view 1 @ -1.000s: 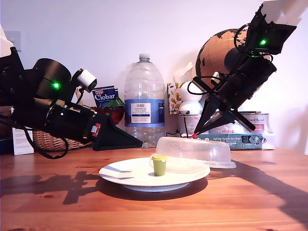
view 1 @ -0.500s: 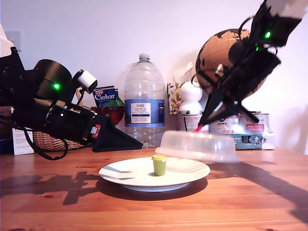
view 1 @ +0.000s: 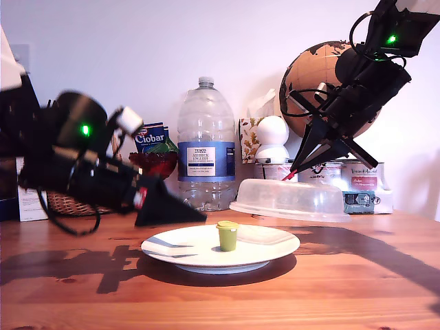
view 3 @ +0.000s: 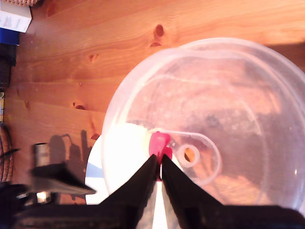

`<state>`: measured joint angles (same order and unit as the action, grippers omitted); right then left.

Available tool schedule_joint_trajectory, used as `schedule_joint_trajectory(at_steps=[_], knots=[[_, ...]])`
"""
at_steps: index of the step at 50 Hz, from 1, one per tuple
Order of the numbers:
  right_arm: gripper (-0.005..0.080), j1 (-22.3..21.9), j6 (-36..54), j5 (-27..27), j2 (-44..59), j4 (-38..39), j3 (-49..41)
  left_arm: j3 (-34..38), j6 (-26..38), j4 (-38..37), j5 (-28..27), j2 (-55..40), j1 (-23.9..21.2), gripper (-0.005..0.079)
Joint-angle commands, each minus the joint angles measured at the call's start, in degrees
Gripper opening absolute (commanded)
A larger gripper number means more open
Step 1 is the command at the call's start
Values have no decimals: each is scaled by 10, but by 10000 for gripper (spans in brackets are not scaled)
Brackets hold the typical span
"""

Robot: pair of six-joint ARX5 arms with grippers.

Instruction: Lift the plastic dome with your right arm while removing the green coffee capsule from the plate using your left arm.

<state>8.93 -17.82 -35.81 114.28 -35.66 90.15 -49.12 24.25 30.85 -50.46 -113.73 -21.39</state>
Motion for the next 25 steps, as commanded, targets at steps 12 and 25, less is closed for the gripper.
schedule_joint_trajectory(at_steps=[12, 25], knots=[[-12, -1, 13, -3, -13, 3, 7, -39, 3, 5, -1, -48, -9, 360], [-12, -9, 14, -8, -13, 3, 7, -64, 3, -19, -6, -59, -23, 360]])
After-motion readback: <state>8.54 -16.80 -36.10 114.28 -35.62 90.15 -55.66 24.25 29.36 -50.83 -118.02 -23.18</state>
